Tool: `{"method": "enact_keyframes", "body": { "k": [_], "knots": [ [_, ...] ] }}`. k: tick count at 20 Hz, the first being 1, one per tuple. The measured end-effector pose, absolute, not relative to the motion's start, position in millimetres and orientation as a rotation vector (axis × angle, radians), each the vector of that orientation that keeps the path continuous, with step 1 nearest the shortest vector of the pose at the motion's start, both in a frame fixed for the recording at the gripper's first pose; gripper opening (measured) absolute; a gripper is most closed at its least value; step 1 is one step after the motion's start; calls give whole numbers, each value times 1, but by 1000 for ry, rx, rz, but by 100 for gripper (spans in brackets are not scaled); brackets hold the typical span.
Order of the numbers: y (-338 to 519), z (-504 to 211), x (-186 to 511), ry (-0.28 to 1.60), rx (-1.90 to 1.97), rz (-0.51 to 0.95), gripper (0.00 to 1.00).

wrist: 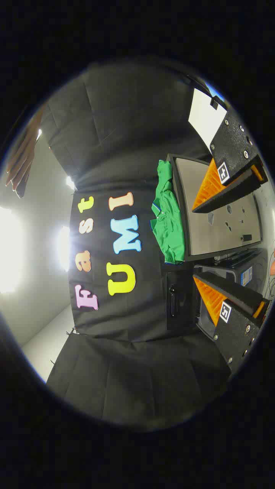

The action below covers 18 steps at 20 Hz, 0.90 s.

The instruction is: Put the clothes into the washing machine and then close the washing machine lid.

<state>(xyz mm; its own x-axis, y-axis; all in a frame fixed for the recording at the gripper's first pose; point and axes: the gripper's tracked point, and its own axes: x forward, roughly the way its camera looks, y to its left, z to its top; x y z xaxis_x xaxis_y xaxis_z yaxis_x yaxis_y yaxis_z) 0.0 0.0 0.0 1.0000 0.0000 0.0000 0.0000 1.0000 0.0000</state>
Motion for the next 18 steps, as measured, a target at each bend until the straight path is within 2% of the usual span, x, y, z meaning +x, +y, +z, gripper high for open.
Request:
{"method": "enact_keyframes", "body": {
  "k": [18],
  "knots": [
    [-13, 27, 28, -33, 24, -52, 96]
  ]
}}
